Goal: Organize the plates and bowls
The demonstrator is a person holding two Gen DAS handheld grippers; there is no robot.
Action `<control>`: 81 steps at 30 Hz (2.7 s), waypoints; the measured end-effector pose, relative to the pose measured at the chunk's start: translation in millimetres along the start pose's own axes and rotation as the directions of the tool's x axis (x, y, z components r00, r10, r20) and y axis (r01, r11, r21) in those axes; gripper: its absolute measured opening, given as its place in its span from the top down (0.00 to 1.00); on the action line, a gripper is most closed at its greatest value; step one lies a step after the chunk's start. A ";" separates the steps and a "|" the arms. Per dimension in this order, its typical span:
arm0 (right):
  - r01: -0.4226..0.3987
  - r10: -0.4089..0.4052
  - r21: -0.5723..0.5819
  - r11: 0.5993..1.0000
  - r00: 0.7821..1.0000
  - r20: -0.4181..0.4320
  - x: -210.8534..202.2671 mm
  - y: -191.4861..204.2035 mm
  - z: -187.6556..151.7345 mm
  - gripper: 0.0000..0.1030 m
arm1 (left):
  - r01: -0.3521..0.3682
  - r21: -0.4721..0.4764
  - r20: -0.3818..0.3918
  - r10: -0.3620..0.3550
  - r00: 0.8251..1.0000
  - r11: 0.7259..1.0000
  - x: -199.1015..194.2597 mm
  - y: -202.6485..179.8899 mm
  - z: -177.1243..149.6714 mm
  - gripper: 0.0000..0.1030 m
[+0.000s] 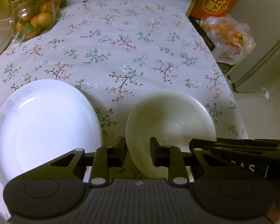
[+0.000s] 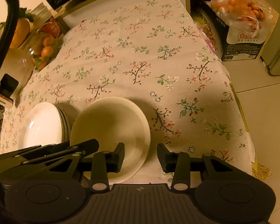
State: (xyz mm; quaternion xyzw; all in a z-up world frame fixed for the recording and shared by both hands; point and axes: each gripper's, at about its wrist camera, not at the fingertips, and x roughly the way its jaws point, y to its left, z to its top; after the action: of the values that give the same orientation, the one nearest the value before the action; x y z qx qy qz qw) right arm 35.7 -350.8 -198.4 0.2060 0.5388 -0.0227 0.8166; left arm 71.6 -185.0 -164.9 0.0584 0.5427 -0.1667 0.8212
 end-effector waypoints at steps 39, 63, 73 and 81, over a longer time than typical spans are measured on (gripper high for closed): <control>0.013 -0.013 -0.007 1.000 0.999 0.053 -7.5 4.7 0.2 0.87 | -0.003 -0.015 0.061 0.004 0.998 1.000 -13.6 -2.1 0.0 0.85; -0.053 0.049 0.016 0.998 0.976 0.211 -33.4 8.8 10.2 0.87 | 0.009 -0.041 0.192 -0.001 0.981 0.999 -46.1 3.7 10.0 0.85; -0.061 0.064 -0.021 0.998 0.966 0.250 -36.6 33.3 12.6 0.87 | -0.021 -0.068 0.216 0.036 0.976 0.997 -57.6 23.6 7.3 0.85; -0.090 0.102 -0.060 0.994 0.964 0.247 -33.9 61.7 13.5 0.87 | -0.051 -0.103 0.229 0.073 0.971 0.993 -70.8 48.0 1.5 0.85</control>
State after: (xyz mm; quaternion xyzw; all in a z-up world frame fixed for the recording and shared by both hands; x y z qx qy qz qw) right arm 49.2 -305.6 -144.5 0.2077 0.4213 0.0041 0.8828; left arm 64.0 -125.5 -103.9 0.0157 0.4483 -0.1202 0.8856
